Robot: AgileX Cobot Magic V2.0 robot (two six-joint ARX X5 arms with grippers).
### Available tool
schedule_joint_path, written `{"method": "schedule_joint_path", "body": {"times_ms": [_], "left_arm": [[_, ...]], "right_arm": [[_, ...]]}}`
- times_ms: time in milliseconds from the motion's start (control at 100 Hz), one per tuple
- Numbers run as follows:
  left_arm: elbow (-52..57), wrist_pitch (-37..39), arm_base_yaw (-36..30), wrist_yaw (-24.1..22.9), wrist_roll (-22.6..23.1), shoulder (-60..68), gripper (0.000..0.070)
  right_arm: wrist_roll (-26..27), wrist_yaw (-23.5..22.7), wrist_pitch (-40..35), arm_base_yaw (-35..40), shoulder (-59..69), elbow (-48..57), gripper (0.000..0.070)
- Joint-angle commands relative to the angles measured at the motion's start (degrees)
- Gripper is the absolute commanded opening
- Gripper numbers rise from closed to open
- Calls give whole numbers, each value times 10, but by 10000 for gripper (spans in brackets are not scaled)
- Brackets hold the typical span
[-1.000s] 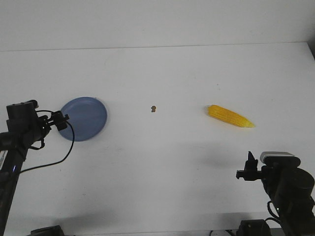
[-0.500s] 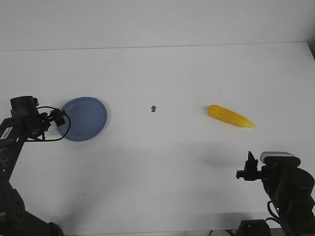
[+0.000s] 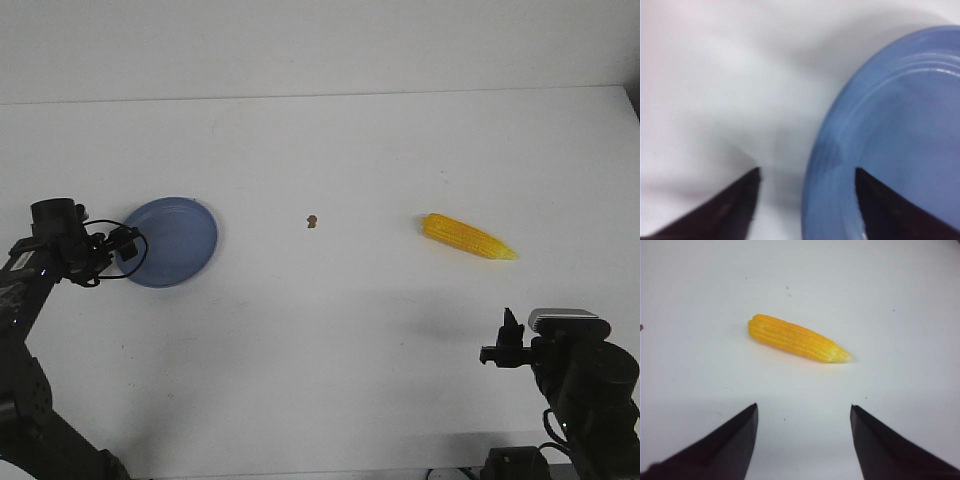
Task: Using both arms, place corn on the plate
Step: 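Lower the open left gripper onto the near rim of the blue plate, then push the blue plate with the left gripper toward the table center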
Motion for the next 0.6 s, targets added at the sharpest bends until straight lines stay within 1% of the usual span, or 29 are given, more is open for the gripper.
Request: {"method": "schedule_joint_path", "body": {"times_ms": [0, 30, 160, 320, 470, 590], "left_arm": [[6, -5, 2, 2, 3, 19, 0], [6, -5, 2, 4, 3, 19, 12], [6, -3, 2, 35, 3, 19, 8], [6, -5, 4, 93, 3, 0, 8], [6, -14, -6, 152, 3, -50, 8], [3, -18, -32, 157, 1, -96, 8]], "right_arm": [[4, 0, 7, 0, 2, 10, 393], [4, 0, 7, 0, 2, 10, 393], [4, 0, 7, 0, 2, 10, 393], [4, 0, 7, 0, 2, 10, 393], [4, 0, 7, 0, 2, 10, 393], [4, 0, 7, 0, 2, 10, 393]]}}
